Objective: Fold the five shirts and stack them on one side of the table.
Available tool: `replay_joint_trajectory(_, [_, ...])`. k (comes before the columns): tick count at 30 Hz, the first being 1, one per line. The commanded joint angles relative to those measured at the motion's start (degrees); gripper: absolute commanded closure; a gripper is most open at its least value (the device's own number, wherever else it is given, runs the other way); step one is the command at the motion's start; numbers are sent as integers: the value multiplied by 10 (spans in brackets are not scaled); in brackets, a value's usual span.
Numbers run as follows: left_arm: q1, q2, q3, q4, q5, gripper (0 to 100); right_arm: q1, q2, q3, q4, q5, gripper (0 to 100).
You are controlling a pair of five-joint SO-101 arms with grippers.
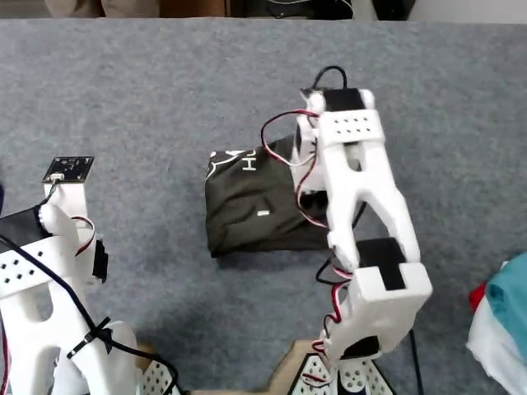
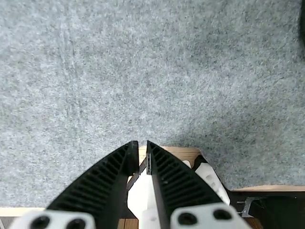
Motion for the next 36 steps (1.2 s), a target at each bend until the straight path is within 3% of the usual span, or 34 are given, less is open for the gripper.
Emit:
replay_joint_trajectory(1, [-1,-4,-6,-5,-3,953,16,-48,29,11,22,988])
replay_joint_trajectory(3, [-1,-4,-6,-5,-3,953,23,-55,42,11,32,953])
replay_joint_trajectory(8, [-2,-4,-7,-5,-1,888,21,-84,62,11,71,716])
replay_joint_trajectory(10, [-2,-4,-19,-4,2,863,20,-109,62,11,80,681])
replay_joint_trajectory(15, [7,-1,-91,-4,8,861,20,-190,54,7,96,818])
replay_joint_trajectory(19, [102,50,-150,-3,84,861,19,-184,-7,-25,93,998])
replay_joint_trajectory(23, [228,169,-214,-3,205,861,-2,-118,-109,-25,61,993])
replay_joint_trajectory(27, [330,295,-288,-4,277,861,-38,-6,-223,-48,46,992])
replay_joint_trajectory(31, [393,389,-366,-4,291,861,-53,139,-343,-81,47,992])
replay_joint_trajectory(36, [425,470,-427,-4,292,861,-60,311,-489,-66,47,992])
